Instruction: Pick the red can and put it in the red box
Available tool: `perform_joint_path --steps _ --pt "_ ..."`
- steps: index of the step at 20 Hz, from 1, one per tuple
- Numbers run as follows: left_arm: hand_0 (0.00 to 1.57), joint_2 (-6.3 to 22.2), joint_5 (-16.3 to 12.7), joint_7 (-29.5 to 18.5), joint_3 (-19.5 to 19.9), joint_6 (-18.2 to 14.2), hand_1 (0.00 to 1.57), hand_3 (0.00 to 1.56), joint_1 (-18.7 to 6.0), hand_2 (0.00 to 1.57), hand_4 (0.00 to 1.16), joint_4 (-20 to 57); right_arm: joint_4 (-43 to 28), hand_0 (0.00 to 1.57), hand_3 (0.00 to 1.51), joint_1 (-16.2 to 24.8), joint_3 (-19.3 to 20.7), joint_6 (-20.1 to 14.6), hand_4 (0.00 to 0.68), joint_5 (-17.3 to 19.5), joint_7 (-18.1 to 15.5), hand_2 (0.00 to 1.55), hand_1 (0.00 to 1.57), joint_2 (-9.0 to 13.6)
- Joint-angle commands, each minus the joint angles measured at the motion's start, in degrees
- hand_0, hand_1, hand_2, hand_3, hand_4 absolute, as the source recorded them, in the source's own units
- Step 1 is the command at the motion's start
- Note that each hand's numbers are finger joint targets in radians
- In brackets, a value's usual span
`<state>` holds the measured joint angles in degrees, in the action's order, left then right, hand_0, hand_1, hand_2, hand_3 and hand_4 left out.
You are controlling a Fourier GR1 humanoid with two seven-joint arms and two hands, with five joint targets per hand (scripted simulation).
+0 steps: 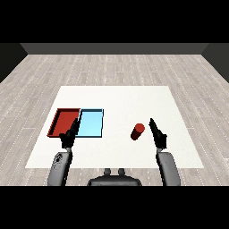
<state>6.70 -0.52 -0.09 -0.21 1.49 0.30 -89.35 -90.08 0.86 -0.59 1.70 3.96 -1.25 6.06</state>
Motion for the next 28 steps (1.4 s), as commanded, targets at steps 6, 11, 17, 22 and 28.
perform_joint_path --steps 6,11,17,22,28 --pt "0.00 -2.2 2.4 0.7 0.3 -3.1 0.00 0.00 0.9 0.00 0.00 -2.1 0.0 0.00 0.00 4.3 10.6 8.6 0.000 -9.8 -2.9 0.00 0.00 6.5" --pt "0.00 -3.5 0.1 -21.4 3.1 -1.5 0.00 0.00 1.3 0.00 0.00 -2.9 -4.1 0.00 0.00 3.5 10.3 13.2 0.000 -16.5 -12.3 0.00 0.00 3.4" --pt "0.00 -6.6 1.1 -22.3 0.3 -3.2 0.00 0.00 2.1 0.00 0.00 -2.7 -2.3 0.00 0.00 3.5 12.0 16.6 0.000 -17.7 -13.7 0.00 0.00 4.6" --pt "0.00 -3.2 -1.6 -23.0 4.0 0.4 0.00 0.00 -1.7 0.00 0.00 0.1 -1.7 0.00 0.00 3.7 10.6 14.1 0.000 -14.3 -15.0 0.00 0.00 1.6" --pt "0.00 -3.1 -1.9 -23.1 4.3 1.0 0.00 0.00 0.5 0.00 0.00 -0.3 1.2 0.00 0.00 1.9 11.9 14.6 0.000 -15.2 -15.0 0.00 0.00 1.7"
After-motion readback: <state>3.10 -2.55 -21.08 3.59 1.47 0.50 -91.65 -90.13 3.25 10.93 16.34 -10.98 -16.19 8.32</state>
